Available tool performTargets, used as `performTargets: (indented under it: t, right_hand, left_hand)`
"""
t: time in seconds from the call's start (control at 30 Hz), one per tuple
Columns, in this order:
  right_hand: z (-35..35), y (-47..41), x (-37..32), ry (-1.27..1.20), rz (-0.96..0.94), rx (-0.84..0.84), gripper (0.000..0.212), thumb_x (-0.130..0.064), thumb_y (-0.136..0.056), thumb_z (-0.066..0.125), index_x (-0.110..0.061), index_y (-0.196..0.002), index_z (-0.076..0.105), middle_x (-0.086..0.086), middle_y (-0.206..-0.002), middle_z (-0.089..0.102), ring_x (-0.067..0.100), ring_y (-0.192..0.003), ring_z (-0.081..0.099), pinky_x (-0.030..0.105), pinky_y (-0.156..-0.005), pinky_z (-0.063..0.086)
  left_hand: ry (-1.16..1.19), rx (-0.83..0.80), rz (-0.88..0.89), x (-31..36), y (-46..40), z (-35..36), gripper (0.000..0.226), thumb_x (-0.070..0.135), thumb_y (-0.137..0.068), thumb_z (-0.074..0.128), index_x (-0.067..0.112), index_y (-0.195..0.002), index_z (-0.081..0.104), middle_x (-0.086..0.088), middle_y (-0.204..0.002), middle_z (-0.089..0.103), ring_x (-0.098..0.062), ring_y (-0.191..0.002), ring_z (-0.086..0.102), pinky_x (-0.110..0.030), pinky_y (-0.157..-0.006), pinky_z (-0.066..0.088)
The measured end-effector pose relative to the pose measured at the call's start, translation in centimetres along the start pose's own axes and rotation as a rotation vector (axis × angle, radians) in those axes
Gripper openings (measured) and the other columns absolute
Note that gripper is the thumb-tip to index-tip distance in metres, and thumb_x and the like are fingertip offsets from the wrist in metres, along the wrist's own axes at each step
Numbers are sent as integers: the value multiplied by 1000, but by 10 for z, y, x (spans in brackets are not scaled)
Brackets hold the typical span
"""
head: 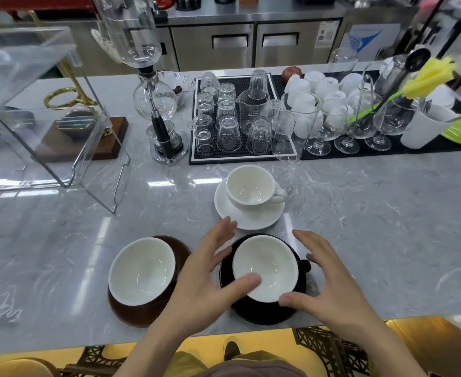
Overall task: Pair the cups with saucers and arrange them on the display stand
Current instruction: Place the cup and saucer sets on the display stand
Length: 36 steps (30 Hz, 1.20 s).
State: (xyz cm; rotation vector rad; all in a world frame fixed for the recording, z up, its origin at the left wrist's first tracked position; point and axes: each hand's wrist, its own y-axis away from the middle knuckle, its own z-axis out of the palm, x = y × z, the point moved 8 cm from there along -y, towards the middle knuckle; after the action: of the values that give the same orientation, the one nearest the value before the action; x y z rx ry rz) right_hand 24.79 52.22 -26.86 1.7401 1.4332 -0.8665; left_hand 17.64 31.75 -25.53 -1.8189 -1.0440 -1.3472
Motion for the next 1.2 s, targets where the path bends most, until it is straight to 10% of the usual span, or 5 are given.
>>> performTargets:
  t: [0.53,1.2]
  right_hand:
    - [-30,-66,-33,-289,-21,183,54,-48,-81,57,-30,-131,58,-13,-132,61,-16,-115,55,2,-87,45]
    - [-35,-138,16,-264,164,288,37,-34,-95,62,-21,-129,59,-4,-127,62,0,-107,61,27,-95,49]
  left_hand:
    - [750,267,-372,-2,-62,-71,49,42,-97,52,7,-129,62,-11,-126,73,-29,-118,68,-45,-98,53]
    - [504,148,-732,-52,-131,-79,51,53,-96,54,12,-124,65,-8,-125,69,-26,-116,64,-47,-91,55]
